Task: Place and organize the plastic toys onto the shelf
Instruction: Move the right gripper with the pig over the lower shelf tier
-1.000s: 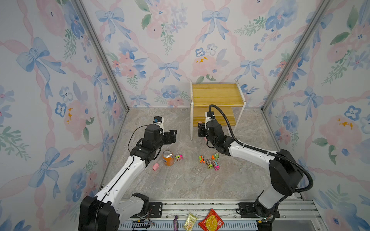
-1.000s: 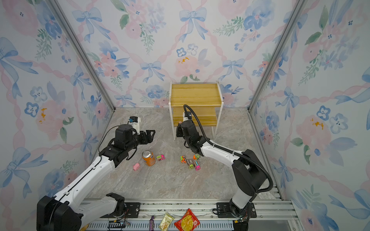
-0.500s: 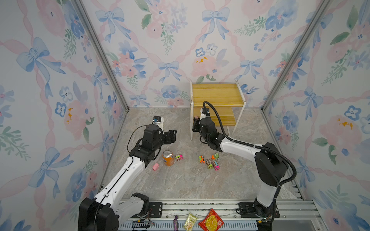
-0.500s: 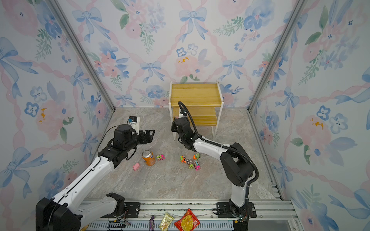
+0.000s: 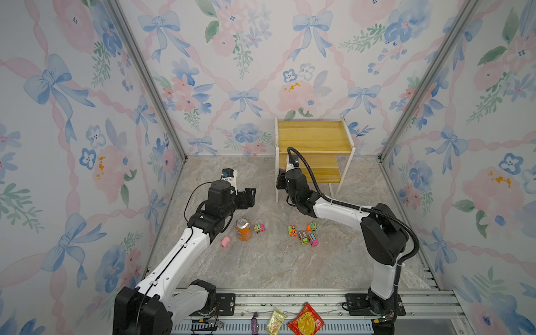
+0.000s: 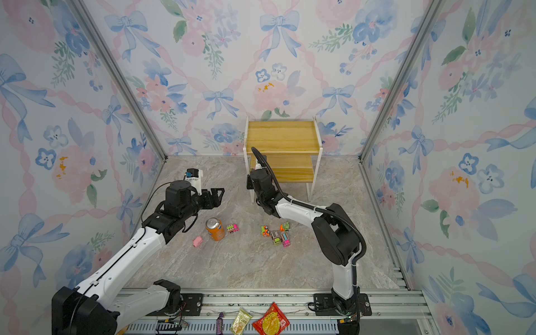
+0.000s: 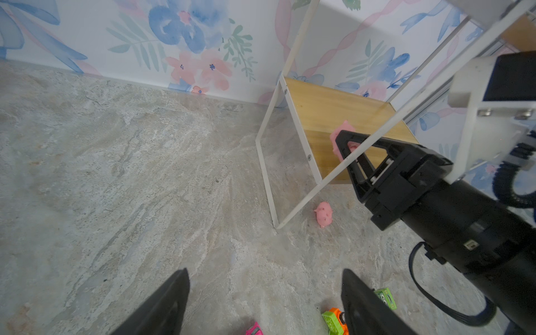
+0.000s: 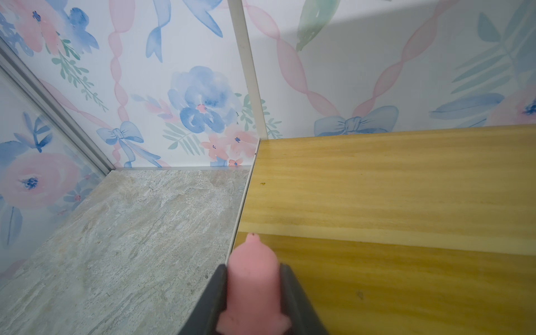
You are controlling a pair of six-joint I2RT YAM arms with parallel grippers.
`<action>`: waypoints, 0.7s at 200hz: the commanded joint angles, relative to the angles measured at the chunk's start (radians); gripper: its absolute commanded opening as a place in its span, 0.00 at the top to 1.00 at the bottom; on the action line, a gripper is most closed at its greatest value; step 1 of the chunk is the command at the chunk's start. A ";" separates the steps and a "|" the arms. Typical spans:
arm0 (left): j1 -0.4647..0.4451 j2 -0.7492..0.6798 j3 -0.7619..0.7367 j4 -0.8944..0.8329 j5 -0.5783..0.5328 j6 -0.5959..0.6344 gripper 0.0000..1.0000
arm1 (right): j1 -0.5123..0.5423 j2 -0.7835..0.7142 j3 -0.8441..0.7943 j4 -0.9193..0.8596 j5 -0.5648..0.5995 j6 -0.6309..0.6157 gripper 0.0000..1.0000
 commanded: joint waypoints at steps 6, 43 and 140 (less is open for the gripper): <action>-0.006 -0.016 -0.017 0.008 0.009 0.004 0.17 | -0.010 0.027 0.064 0.034 0.031 -0.047 0.68; -0.006 -0.009 -0.017 0.008 0.007 0.005 0.17 | -0.024 0.041 0.075 0.044 0.049 -0.064 0.67; -0.006 -0.007 -0.018 0.008 0.000 0.005 0.17 | -0.037 0.071 0.098 0.048 0.065 -0.076 0.57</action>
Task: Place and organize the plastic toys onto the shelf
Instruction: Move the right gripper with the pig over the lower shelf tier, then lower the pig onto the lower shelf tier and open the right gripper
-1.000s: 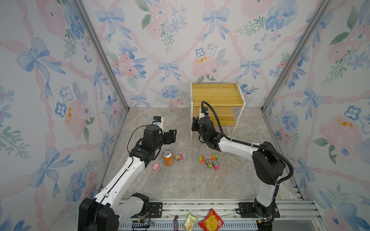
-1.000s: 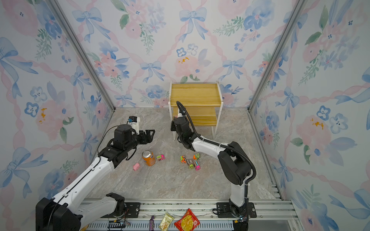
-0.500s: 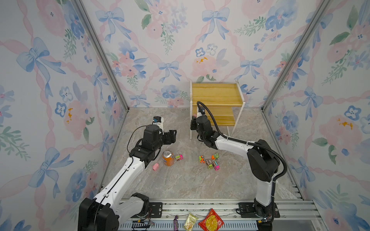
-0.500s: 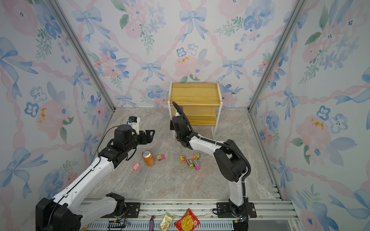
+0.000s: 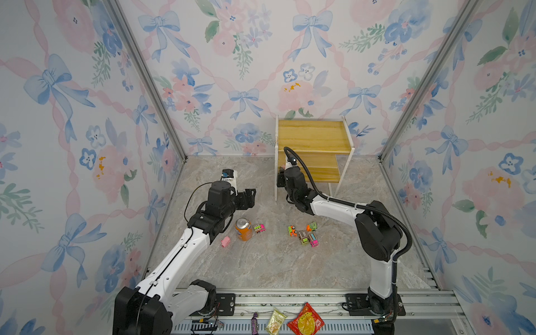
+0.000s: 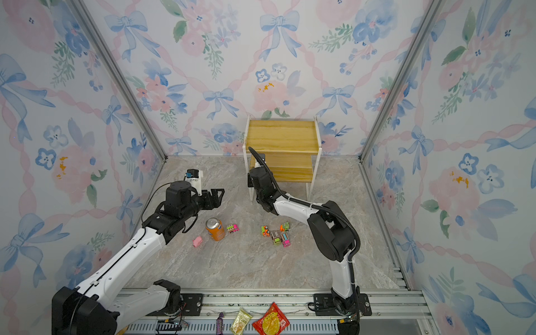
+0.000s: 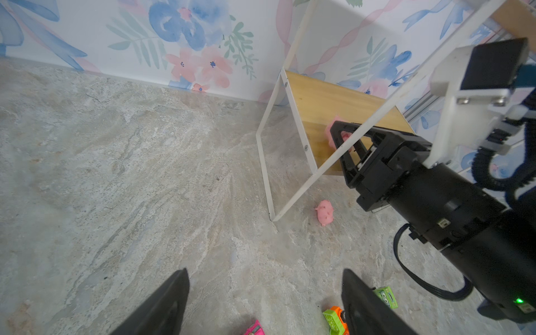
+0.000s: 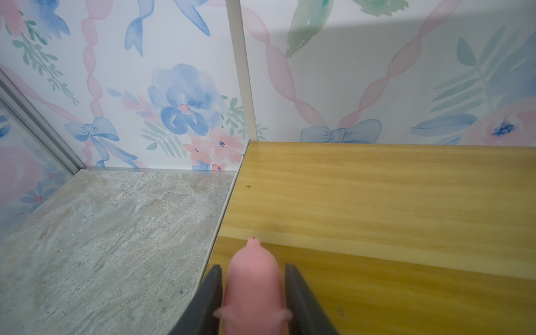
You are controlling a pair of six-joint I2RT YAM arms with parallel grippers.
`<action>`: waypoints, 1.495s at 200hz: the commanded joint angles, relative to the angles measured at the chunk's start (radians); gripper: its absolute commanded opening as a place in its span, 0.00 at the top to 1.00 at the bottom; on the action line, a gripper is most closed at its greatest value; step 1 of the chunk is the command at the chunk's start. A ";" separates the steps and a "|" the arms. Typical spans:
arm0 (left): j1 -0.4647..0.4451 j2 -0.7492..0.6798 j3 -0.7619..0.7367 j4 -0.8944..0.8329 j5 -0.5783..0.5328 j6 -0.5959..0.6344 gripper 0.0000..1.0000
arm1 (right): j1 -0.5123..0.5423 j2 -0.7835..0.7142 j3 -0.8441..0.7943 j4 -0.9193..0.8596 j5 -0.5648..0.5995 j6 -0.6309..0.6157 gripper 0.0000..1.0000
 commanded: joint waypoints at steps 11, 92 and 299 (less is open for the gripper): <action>-0.006 -0.008 -0.014 0.009 0.000 0.005 0.17 | -0.017 0.009 0.047 0.047 0.024 -0.011 0.54; -0.005 -0.022 -0.018 0.008 -0.010 0.008 0.16 | -0.031 -0.094 -0.033 0.128 -0.036 0.046 0.38; -0.005 -0.004 -0.018 0.008 -0.022 0.008 0.16 | 0.028 -0.527 -0.483 -0.036 -0.119 0.091 0.33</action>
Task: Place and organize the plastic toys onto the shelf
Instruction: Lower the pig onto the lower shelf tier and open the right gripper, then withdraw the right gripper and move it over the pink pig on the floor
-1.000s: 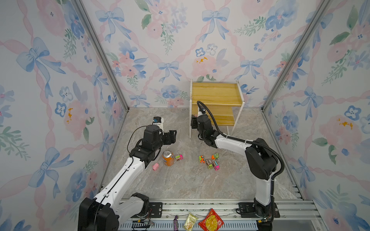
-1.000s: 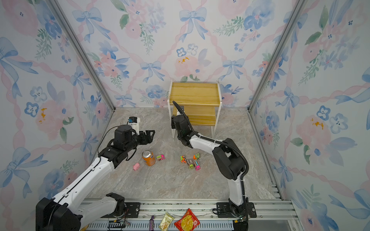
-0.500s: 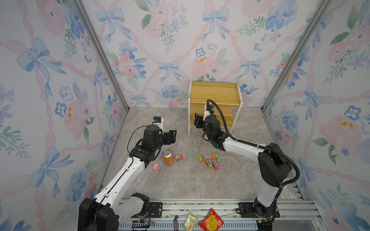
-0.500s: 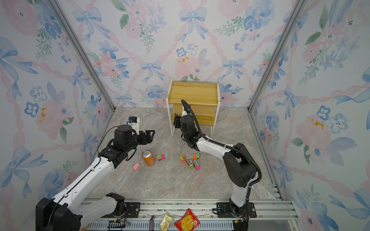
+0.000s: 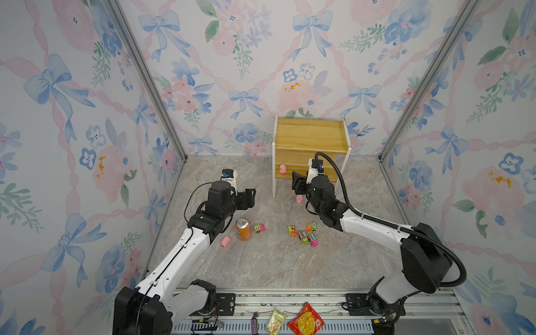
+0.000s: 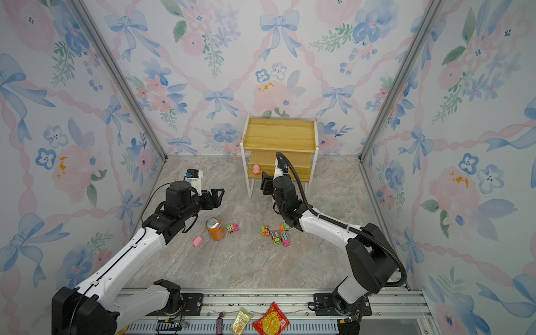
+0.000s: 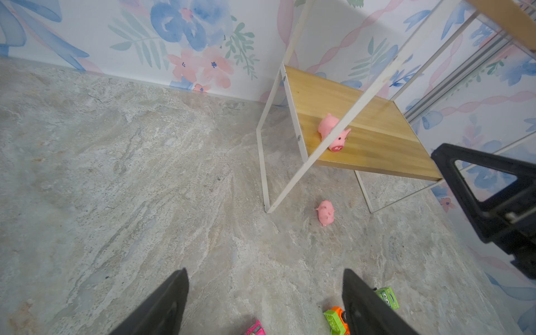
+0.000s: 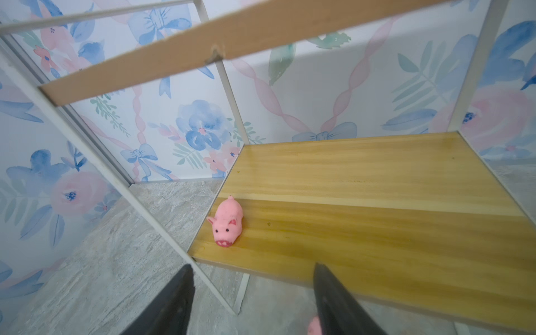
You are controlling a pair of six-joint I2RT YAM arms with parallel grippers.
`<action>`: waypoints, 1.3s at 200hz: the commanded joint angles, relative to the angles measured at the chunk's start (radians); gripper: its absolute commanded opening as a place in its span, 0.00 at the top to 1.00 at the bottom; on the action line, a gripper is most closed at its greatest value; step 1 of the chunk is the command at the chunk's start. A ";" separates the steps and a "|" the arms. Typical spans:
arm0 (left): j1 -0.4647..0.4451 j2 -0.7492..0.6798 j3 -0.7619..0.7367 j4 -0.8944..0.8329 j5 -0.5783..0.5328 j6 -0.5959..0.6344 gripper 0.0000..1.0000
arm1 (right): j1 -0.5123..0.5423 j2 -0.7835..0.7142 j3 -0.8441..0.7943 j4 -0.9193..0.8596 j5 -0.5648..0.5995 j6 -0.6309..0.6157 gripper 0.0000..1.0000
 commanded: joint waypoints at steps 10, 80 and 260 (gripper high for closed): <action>-0.004 0.000 -0.016 0.008 -0.022 0.008 0.16 | 0.057 -0.118 -0.097 -0.102 -0.005 -0.002 0.33; 0.011 0.025 -0.017 0.007 -0.047 0.010 0.16 | 0.163 -0.222 -0.240 -0.294 0.001 0.060 0.35; 0.026 0.036 -0.016 0.008 -0.013 0.001 0.16 | 0.039 0.333 -0.040 -0.096 0.146 0.264 0.33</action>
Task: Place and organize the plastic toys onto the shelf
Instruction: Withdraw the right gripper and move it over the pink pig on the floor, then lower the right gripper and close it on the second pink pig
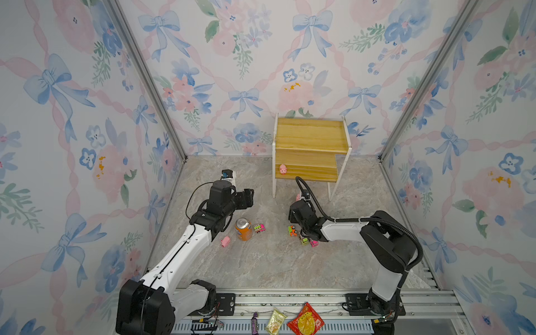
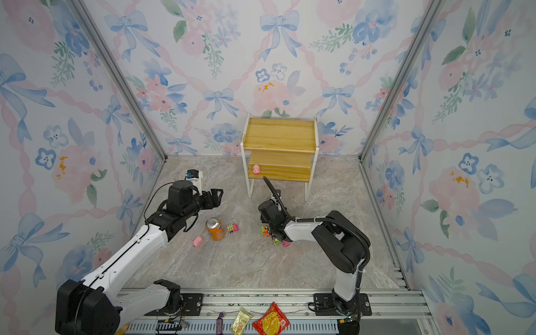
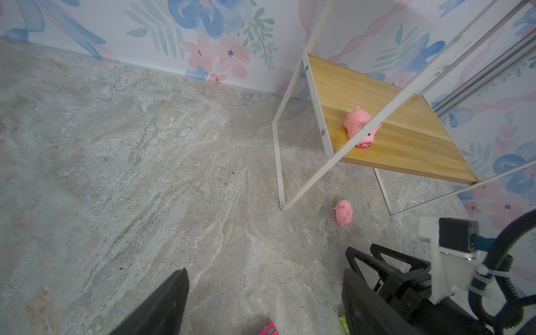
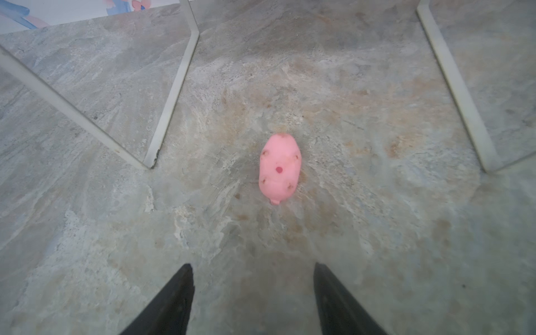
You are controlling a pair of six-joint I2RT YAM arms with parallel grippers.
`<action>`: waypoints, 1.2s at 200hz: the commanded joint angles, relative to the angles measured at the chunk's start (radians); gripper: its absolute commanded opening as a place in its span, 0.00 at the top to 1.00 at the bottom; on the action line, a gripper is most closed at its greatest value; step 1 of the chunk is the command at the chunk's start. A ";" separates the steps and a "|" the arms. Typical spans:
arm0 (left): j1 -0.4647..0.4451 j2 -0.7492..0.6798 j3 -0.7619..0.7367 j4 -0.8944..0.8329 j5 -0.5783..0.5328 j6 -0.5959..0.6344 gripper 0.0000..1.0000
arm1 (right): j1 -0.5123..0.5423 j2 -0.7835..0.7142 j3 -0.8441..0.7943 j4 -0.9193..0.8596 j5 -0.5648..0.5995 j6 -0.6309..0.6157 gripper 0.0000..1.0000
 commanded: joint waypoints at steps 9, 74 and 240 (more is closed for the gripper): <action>0.005 -0.009 -0.012 0.008 0.015 0.001 0.16 | -0.037 0.047 0.053 0.020 0.025 0.018 0.33; 0.013 -0.010 -0.012 0.008 0.022 -0.001 0.16 | -0.087 0.128 0.121 0.035 -0.012 0.000 0.37; 0.015 -0.020 -0.014 0.008 0.024 -0.001 0.16 | -0.143 0.239 0.258 -0.035 -0.060 -0.017 0.56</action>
